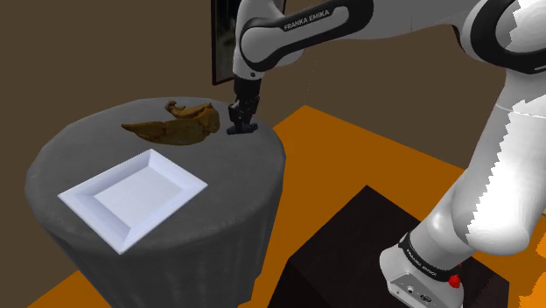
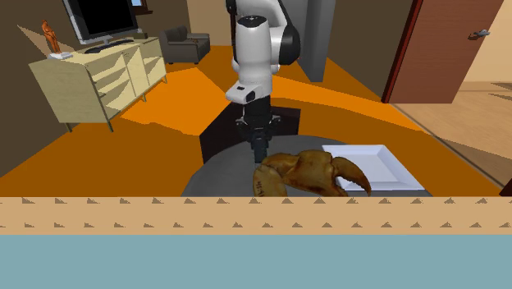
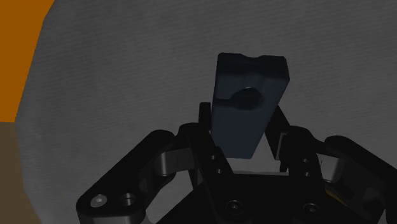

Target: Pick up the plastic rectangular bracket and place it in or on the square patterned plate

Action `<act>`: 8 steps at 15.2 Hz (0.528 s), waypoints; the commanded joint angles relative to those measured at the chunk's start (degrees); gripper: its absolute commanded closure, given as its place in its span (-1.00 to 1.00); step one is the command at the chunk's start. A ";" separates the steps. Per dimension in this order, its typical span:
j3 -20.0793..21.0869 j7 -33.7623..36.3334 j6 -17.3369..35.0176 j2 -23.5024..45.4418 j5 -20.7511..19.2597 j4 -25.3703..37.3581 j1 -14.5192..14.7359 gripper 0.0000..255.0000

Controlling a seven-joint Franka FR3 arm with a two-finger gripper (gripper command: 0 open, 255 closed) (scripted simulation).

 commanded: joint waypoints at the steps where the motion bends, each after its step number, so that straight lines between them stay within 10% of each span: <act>1: 0.04 -0.01 -1.50 -0.51 0.10 0.98 -0.02 1.00; 8: 0.57 1.30 -5.26 -1.48 0.17 3.84 0.72 1.00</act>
